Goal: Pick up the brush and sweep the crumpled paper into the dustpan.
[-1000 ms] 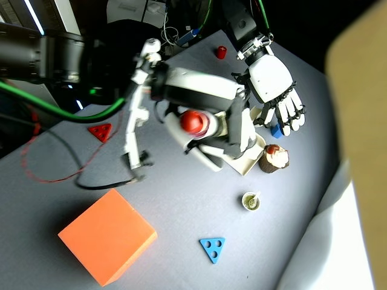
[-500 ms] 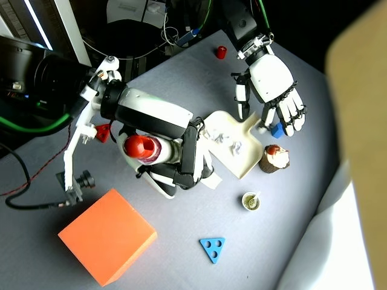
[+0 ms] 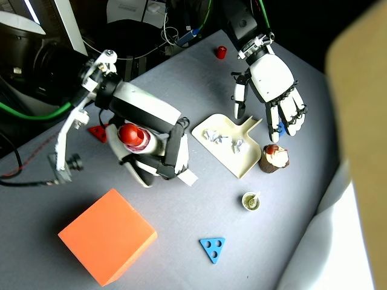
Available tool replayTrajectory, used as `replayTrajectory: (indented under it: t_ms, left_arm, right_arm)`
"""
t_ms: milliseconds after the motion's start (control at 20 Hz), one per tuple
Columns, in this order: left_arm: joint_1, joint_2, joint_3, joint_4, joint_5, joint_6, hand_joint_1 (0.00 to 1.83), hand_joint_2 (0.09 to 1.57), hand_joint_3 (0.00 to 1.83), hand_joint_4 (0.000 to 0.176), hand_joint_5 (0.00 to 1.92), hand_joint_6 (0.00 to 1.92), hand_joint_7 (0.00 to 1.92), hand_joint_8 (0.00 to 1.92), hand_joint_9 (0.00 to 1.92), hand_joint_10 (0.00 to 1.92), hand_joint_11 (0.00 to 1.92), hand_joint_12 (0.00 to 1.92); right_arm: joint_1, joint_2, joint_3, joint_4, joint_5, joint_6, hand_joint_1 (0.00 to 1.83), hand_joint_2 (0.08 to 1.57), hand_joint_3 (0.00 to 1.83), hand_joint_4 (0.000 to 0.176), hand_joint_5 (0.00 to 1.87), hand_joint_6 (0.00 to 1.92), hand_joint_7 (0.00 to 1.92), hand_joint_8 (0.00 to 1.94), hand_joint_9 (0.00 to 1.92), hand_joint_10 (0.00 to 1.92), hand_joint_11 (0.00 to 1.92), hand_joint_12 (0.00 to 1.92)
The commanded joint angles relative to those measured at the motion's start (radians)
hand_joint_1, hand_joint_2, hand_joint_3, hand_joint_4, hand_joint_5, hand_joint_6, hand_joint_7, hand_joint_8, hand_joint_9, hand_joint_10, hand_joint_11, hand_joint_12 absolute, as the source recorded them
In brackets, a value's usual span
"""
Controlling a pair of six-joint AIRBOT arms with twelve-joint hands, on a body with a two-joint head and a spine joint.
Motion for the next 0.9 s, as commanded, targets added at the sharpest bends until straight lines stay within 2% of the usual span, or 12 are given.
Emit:
replayTrajectory:
  t_ms: [0,50,100,200,250,300,350,400,450,650,800,850]
  left_arm:
    - [-0.015,0.009,-0.003,0.037,-0.073,0.002,0.94,0.95,0.0,0.143,0.47,0.01,0.19,0.0,0.13,0.0,0.0,0.35]
    - [-0.021,0.019,-0.019,0.035,-0.074,0.004,0.94,0.95,0.0,0.143,0.47,0.01,0.19,0.0,0.13,0.0,0.0,0.35]
    - [-0.024,0.026,-0.031,0.029,-0.075,0.006,0.94,0.94,0.0,0.144,0.49,0.01,0.2,0.0,0.13,0.0,0.0,0.31]
    - [-0.031,0.044,-0.071,0.008,-0.101,0.009,0.92,0.94,0.0,0.147,0.5,0.0,0.21,0.0,0.15,0.01,0.0,0.35]
    - [-0.036,0.053,-0.09,-0.003,-0.111,0.009,0.91,0.95,0.0,0.148,0.49,0.0,0.22,0.0,0.14,0.0,0.0,0.3]
    - [-0.043,0.061,-0.101,-0.003,-0.106,0.01,0.91,0.95,0.0,0.148,0.49,0.0,0.22,0.0,0.14,0.0,0.0,0.3]
    - [-0.052,0.069,-0.11,-0.003,-0.094,0.01,0.92,0.94,0.0,0.143,0.52,0.01,0.23,0.0,0.15,0.0,0.0,0.32]
    - [-0.061,0.075,-0.117,-0.004,-0.086,0.012,0.9,0.95,0.0,0.148,0.49,0.0,0.22,0.0,0.14,0.0,0.0,0.33]
    - [-0.074,0.082,-0.125,-0.007,-0.08,0.013,0.9,0.95,0.0,0.143,0.48,0.0,0.23,0.0,0.15,0.0,0.0,0.36]
    - [-0.149,0.111,-0.14,-0.018,-0.021,0.048,0.91,0.94,0.0,0.13,0.49,0.0,0.25,0.0,0.15,0.0,0.0,0.41]
    - [-0.203,0.13,-0.148,-0.053,0.001,0.103,0.91,0.94,0.0,0.133,0.48,0.0,0.24,0.0,0.14,0.0,0.0,0.38]
    - [-0.23,0.135,-0.149,-0.072,0.014,0.142,0.9,0.94,0.0,0.132,0.47,0.0,0.22,0.0,0.14,0.0,0.0,0.38]
  right_arm:
    - [0.011,0.013,-0.014,-0.041,-0.065,-0.031,0.99,0.78,0.0,0.071,0.54,1.92,0.54,1.94,0.57,1.92,0.72,1.92]
    - [0.011,0.014,-0.032,0.0,-0.072,-0.06,0.99,0.78,0.0,0.071,0.54,1.92,0.54,1.94,0.57,1.92,0.72,1.92]
    - [0.011,0.014,-0.039,0.018,-0.077,-0.073,0.98,0.73,0.0,0.049,0.32,1.92,0.34,1.94,0.37,1.92,0.49,1.92]
    - [0.011,0.015,-0.05,0.038,-0.085,-0.088,0.78,0.72,0.0,0.068,0.26,1.4,0.16,1.62,0.1,1.83,0.1,1.92]
    - [0.011,0.018,-0.052,0.052,-0.087,-0.099,0.65,0.68,0.0,0.017,0.33,0.32,0.43,0.38,0.36,0.59,0.05,1.23]
    - [0.012,0.023,-0.053,0.086,-0.088,-0.116,0.65,0.68,0.0,0.017,0.33,0.32,0.43,0.38,0.36,0.59,0.05,1.23]
    - [0.022,0.027,-0.054,0.129,-0.09,-0.136,0.58,0.62,0.0,0.0,0.16,0.03,0.23,0.03,0.23,0.04,0.13,0.34]
    - [0.029,0.032,-0.054,0.154,-0.094,-0.147,0.57,0.61,0.0,0.0,0.09,0.01,0.13,0.01,0.14,0.01,0.13,0.14]
    - [0.036,0.038,-0.055,0.173,-0.094,-0.153,0.53,0.62,0.0,0.0,0.03,0.0,0.05,0.0,0.05,0.0,0.09,0.07]
    - [0.063,0.065,-0.064,0.198,-0.093,-0.128,0.4,0.63,0.01,0.0,0.0,0.0,0.0,0.0,0.0,0.0,0.04,0.03]
    - [0.085,0.119,-0.069,0.199,-0.004,-0.025,0.38,0.63,0.01,0.0,0.0,0.0,0.0,0.0,0.0,0.0,0.03,0.03]
    - [0.083,0.159,-0.067,0.16,0.105,0.059,0.37,0.64,0.01,0.0,0.0,0.0,0.0,0.0,0.0,0.0,0.04,0.03]
